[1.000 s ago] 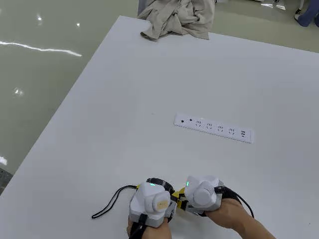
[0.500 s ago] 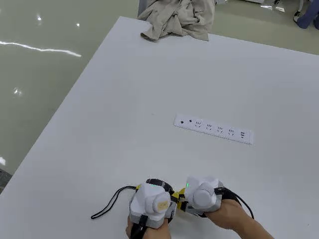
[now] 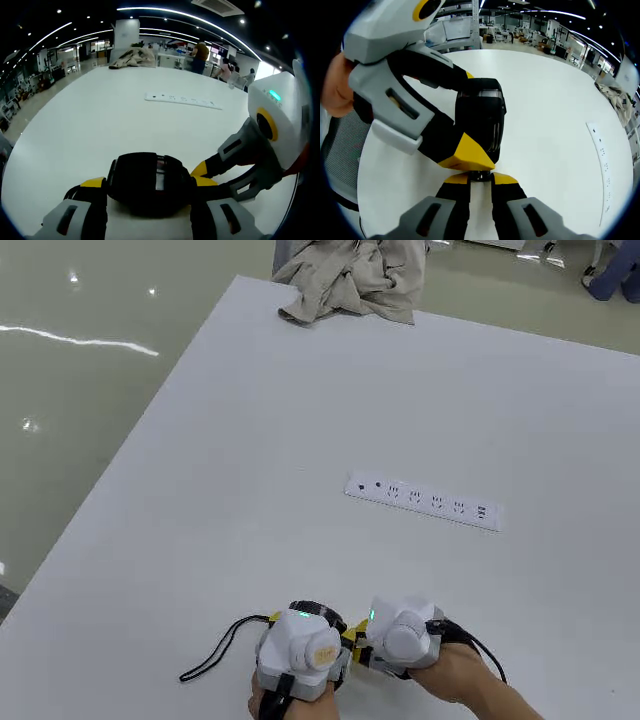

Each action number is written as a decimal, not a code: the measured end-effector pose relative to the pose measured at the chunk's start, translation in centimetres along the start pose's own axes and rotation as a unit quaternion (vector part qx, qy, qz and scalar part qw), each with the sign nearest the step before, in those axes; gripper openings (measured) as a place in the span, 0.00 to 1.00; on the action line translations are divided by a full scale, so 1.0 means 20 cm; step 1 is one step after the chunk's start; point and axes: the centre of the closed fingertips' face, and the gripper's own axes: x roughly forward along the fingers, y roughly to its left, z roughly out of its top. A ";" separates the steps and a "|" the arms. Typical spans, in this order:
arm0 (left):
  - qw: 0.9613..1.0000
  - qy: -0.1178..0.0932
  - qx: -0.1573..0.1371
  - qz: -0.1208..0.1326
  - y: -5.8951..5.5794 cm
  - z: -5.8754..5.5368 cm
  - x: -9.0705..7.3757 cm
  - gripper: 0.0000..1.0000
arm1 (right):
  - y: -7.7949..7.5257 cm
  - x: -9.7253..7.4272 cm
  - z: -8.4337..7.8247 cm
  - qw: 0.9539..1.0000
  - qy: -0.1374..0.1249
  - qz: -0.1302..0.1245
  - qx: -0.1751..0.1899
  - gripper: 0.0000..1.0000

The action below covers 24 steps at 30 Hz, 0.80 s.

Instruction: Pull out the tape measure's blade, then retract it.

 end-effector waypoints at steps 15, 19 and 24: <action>1.000 0.016 0.002 -0.009 0.00 -0.02 -0.02 0.64 | 0.01 0.00 0.00 0.999 -0.008 -0.010 0.041 0.18; 1.000 0.018 0.001 -0.014 0.00 -0.03 -0.04 0.64 | 0.01 0.00 0.00 0.999 -0.010 -0.013 0.049 0.19; 1.000 0.016 0.009 -0.019 0.00 -0.04 -0.05 0.66 | 0.01 0.00 0.00 0.998 -0.013 -0.016 0.060 0.21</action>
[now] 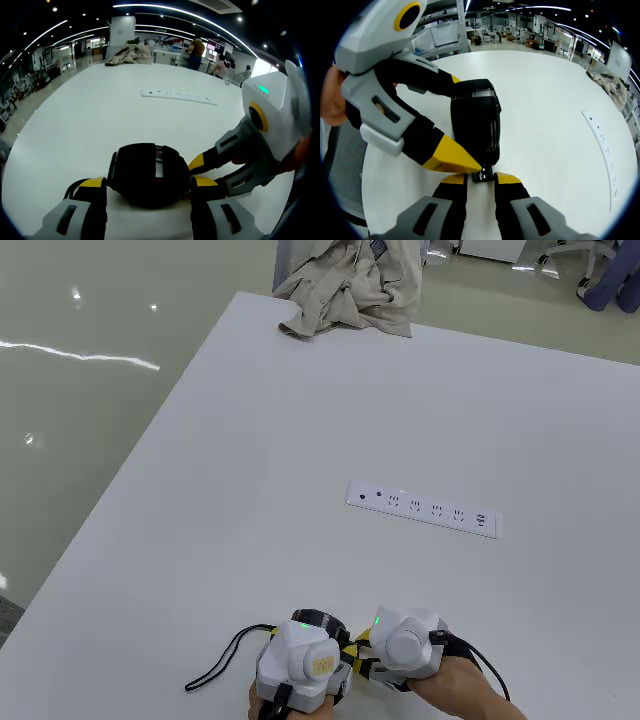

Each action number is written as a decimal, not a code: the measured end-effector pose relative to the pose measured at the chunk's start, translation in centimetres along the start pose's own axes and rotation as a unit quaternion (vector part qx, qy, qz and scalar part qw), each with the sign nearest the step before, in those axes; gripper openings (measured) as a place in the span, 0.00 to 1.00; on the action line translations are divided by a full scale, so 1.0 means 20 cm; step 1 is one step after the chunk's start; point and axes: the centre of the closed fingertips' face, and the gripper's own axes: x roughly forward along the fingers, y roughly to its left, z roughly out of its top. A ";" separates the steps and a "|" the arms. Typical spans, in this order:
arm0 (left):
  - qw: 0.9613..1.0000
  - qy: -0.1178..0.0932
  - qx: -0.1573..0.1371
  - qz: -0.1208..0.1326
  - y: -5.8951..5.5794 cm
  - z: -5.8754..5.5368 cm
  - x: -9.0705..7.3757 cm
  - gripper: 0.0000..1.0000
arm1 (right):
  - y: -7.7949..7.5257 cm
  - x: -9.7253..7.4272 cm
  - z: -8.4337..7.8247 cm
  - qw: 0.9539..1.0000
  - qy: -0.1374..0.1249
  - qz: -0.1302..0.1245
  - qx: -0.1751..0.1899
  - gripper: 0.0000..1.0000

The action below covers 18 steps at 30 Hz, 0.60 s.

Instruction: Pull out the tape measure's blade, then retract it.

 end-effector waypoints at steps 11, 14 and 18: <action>1.000 0.000 -0.002 -0.006 0.02 -0.05 -0.03 0.67 | 0.01 0.00 0.00 1.000 -0.010 -0.006 0.017 0.26; 1.000 0.000 -0.002 -0.007 0.03 -0.05 -0.03 0.67 | 0.00 0.00 0.00 1.000 -0.010 -0.008 0.019 0.28; 1.000 -0.001 -0.002 -0.008 0.03 -0.05 -0.04 0.67 | 0.01 0.00 0.00 1.000 -0.010 -0.013 0.025 0.30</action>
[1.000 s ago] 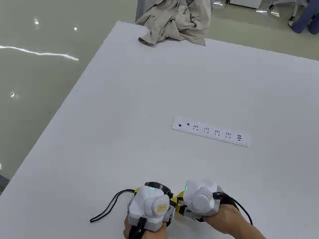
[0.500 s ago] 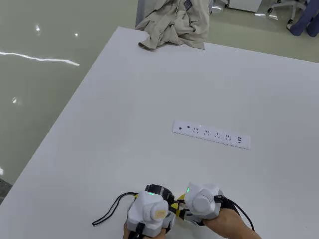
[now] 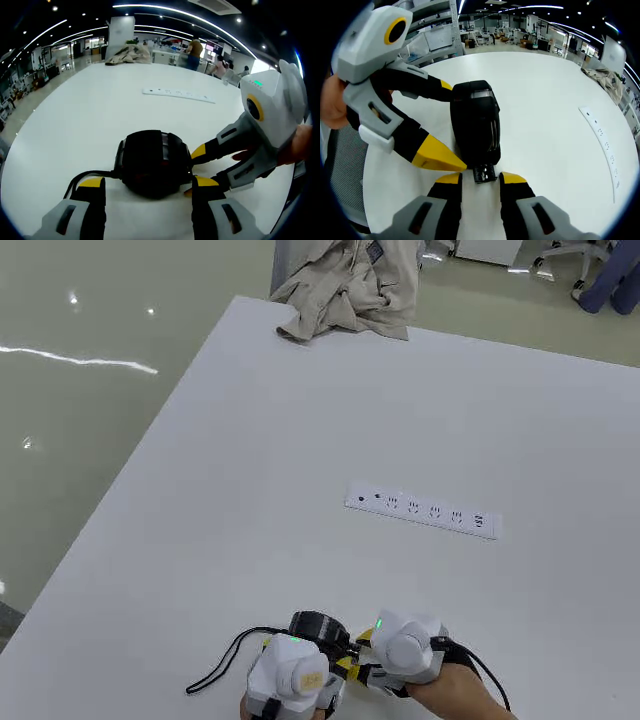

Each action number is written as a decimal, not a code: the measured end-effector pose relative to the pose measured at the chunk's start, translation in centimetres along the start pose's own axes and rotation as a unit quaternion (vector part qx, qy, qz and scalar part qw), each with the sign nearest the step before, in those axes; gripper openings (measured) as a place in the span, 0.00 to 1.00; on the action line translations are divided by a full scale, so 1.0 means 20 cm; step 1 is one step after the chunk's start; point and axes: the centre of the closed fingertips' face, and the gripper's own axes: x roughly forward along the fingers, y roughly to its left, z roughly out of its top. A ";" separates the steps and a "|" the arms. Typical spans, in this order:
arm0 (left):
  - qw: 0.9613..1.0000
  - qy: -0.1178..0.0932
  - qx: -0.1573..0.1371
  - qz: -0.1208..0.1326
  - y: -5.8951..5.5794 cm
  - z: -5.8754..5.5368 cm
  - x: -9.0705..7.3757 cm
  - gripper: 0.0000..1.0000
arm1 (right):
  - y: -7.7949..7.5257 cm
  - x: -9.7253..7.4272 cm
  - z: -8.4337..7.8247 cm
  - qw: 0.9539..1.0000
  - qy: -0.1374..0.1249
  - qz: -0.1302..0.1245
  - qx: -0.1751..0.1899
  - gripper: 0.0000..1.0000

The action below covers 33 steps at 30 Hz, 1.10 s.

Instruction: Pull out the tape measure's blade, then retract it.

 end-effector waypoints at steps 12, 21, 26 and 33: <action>1.000 -0.004 0.011 -0.008 0.05 -0.02 -0.03 0.73 | -0.01 -0.04 -0.04 0.996 -0.026 -0.046 0.069 0.34; 1.000 -0.009 0.014 -0.018 0.09 -0.05 -0.07 0.78 | 0.02 -0.06 -0.06 0.991 -0.045 -0.066 0.108 0.38; 1.000 -0.014 0.009 -0.021 0.10 -0.06 -0.09 0.81 | 0.03 -0.09 -0.06 0.988 -0.053 -0.077 0.122 0.42; 0.999 -0.016 0.017 -0.027 0.11 -0.08 -0.11 0.83 | 0.06 -0.15 -0.04 0.983 -0.071 -0.090 0.145 0.44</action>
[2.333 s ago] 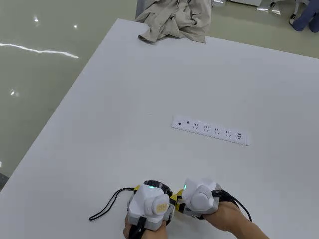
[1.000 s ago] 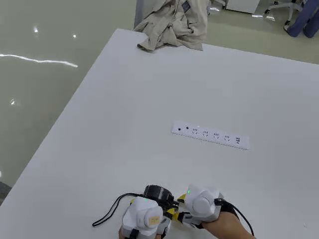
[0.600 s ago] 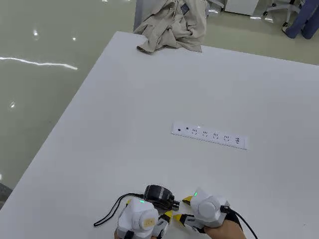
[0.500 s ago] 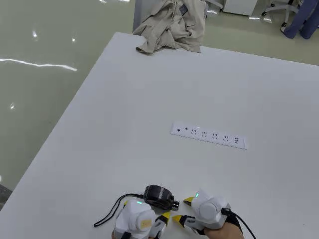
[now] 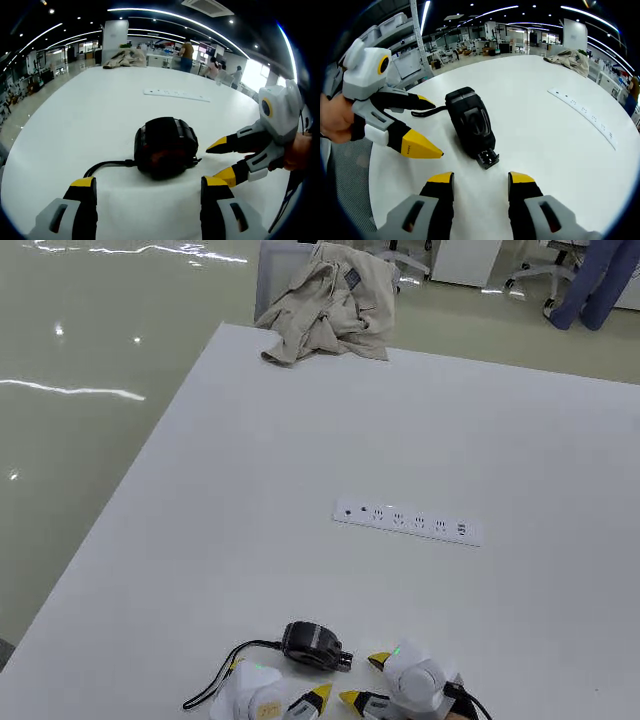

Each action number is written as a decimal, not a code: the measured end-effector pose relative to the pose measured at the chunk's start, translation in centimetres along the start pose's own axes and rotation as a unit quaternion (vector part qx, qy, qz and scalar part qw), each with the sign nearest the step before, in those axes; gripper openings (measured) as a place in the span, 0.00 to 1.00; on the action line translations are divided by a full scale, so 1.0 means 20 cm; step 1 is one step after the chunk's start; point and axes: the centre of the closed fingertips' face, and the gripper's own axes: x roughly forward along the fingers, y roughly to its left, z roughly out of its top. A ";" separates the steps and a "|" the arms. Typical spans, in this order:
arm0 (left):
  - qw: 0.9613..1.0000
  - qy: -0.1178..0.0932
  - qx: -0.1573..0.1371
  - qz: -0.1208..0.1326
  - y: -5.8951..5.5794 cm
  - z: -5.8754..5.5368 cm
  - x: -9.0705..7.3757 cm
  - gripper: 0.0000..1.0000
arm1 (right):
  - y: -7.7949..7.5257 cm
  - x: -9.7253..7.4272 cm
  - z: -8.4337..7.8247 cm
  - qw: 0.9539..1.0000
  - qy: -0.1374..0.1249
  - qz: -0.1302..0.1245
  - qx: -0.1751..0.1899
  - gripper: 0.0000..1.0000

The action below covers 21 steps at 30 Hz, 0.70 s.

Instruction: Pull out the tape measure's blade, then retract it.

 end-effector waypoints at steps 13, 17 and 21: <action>1.000 -0.001 0.009 -0.009 0.01 -0.03 -0.06 0.85 | 0.06 -0.12 0.01 0.999 -0.026 -0.023 0.031 0.48; 1.000 0.000 0.014 -0.011 0.01 -0.04 -0.09 0.85 | 0.09 -0.15 0.00 0.999 -0.029 -0.021 0.037 0.51; 1.000 0.000 0.019 -0.015 0.01 -0.05 -0.11 0.86 | 0.12 -0.19 0.00 0.998 -0.032 -0.025 0.040 0.53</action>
